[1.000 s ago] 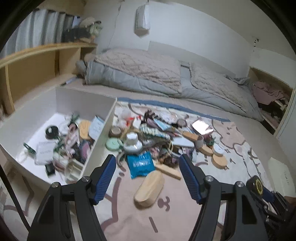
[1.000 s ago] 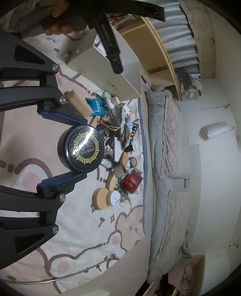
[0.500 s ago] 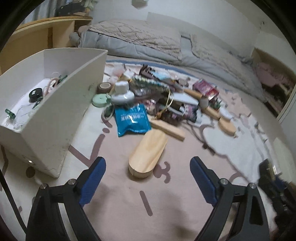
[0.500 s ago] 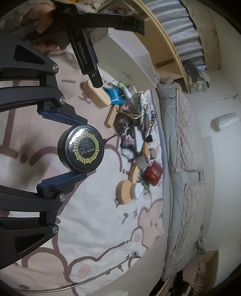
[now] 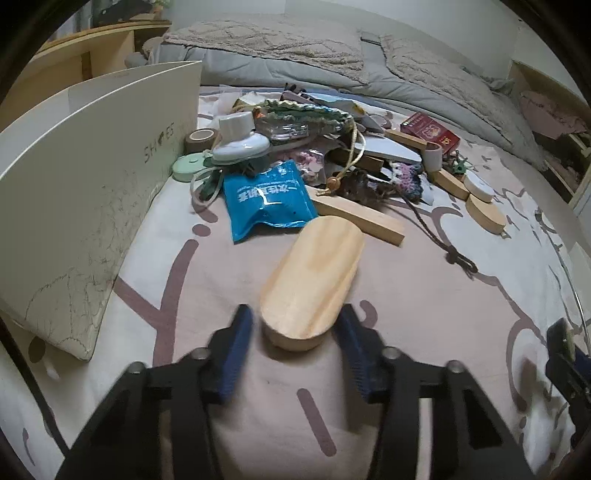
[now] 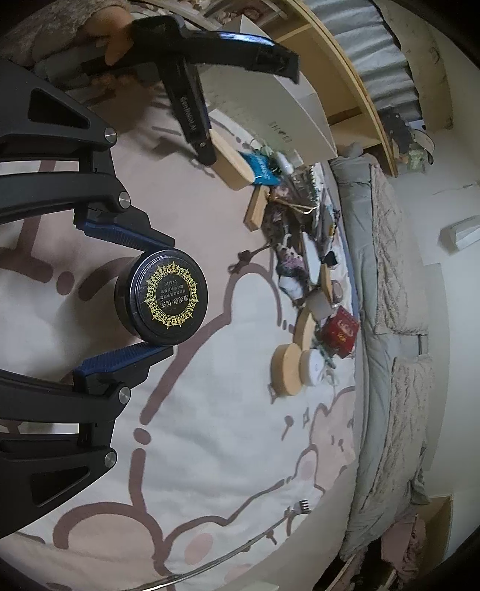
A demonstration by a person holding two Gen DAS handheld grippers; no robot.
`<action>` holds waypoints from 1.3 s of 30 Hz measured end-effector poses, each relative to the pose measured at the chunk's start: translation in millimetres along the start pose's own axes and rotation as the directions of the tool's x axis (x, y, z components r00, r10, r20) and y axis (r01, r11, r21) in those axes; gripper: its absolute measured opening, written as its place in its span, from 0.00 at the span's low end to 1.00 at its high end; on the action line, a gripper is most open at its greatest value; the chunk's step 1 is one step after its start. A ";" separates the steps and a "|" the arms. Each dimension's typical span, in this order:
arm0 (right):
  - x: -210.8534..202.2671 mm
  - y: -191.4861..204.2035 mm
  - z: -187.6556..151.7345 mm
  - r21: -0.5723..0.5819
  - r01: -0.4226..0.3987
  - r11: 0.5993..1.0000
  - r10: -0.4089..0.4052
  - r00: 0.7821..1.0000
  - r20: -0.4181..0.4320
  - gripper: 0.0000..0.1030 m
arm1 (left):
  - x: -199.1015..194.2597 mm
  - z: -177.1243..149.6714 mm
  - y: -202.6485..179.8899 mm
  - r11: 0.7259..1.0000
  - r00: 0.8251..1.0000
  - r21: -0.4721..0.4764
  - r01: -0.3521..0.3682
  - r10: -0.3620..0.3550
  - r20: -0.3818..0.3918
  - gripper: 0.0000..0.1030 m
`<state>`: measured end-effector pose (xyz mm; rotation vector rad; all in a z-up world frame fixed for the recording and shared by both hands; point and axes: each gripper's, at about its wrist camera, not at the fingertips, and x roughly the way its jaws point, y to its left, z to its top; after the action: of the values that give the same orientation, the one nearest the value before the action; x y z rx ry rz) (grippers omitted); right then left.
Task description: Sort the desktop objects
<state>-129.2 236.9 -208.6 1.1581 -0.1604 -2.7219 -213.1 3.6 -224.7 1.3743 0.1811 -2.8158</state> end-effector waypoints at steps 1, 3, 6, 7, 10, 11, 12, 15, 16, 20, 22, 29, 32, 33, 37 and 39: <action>1.1 -0.6 -1.6 0.002 -0.002 1.000 0.002 1.000 -0.002 0.49 | -1.3 -0.6 -0.4 1.000 1.000 0.003 0.001 -0.001 0.004 0.40; 3.7 -1.5 -5.9 0.003 -0.002 1.000 0.002 1.000 -0.009 0.49 | -3.3 -2.4 -0.1 1.000 1.000 0.002 0.011 -0.011 0.004 0.40; 9.4 -3.7 -13.0 0.007 0.007 1.000 -0.007 1.000 -0.029 0.49 | -8.0 -6.6 -0.6 1.000 1.000 -0.004 0.031 -0.031 -0.005 0.39; 10.7 -5.2 -14.9 0.009 0.008 1.000 -0.008 0.999 -0.035 0.49 | -9.5 -7.9 -2.0 0.999 0.999 -0.001 0.036 -0.036 -0.010 0.39; 12.2 -9.3 -20.0 0.026 0.000 1.000 0.001 0.999 -0.046 0.49 | -15.7 -14.7 -8.8 0.998 0.998 0.030 0.054 -0.053 -0.031 0.39; 12.2 -10.6 -20.8 0.033 -0.004 0.999 0.005 0.999 -0.046 0.49 | -18.8 -18.1 -12.6 0.997 0.998 0.057 0.057 -0.055 -0.037 0.38; 12.0 -12.0 -21.2 0.040 -0.006 0.999 0.008 0.999 -0.047 0.49 | -21.0 -20.6 -15.9 0.995 0.998 0.076 0.060 -0.057 -0.042 0.37; 12.9 -14.7 -23.1 0.054 -0.009 0.998 0.011 0.999 -0.045 0.49 | -29.7 -31.2 -27.3 0.987 0.994 0.135 0.092 -0.083 -0.067 0.34; 13.1 -14.8 -23.6 0.056 -0.008 0.998 0.011 0.999 -0.044 0.49 | -32.6 -35.3 -31.3 0.982 0.993 0.157 0.101 -0.091 -0.074 0.33; 14.1 -12.8 -25.1 0.046 -0.002 0.999 0.003 0.999 -0.041 0.49 | -42.8 -48.2 -41.7 0.969 0.989 0.211 0.130 -0.113 -0.092 0.21; 15.3 -12.6 -25.6 0.043 0.000 0.999 0.001 0.999 -0.042 0.49 | -43.6 -49.5 -41.7 0.970 0.989 0.202 0.133 -0.116 -0.093 0.21; 17.6 -11.6 -28.3 0.036 0.006 0.999 -0.004 0.999 -0.040 0.49 | -39.9 -37.8 -37.9 0.991 0.990 0.045 0.129 -0.126 -0.059 0.78; 19.5 -11.1 -28.7 0.032 0.007 0.999 -0.006 0.999 -0.040 0.49 | -34.1 -29.0 -41.0 0.993 0.993 0.020 0.112 -0.112 -0.037 0.69; 19.9 -11.0 -28.7 0.032 0.008 0.999 -0.006 0.999 -0.040 0.49 | -31.2 -27.0 -41.2 0.994 0.993 0.014 0.109 -0.108 -0.038 0.68; 20.3 -11.2 -29.5 0.033 0.006 0.999 -0.005 0.999 -0.038 0.49 | -14.2 -20.9 -42.9 0.997 0.996 0.005 0.073 -0.073 -0.046 0.60; 20.4 -11.1 -29.9 0.032 0.006 0.999 -0.004 0.999 -0.037 0.49 | -9.6 -19.4 -43.4 0.998 0.998 0.027 0.048 -0.046 -0.045 0.47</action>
<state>-122.8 242.7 -245.5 1.2182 -0.1978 -2.7099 -194.2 48.3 -224.6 1.4578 0.1769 -2.8383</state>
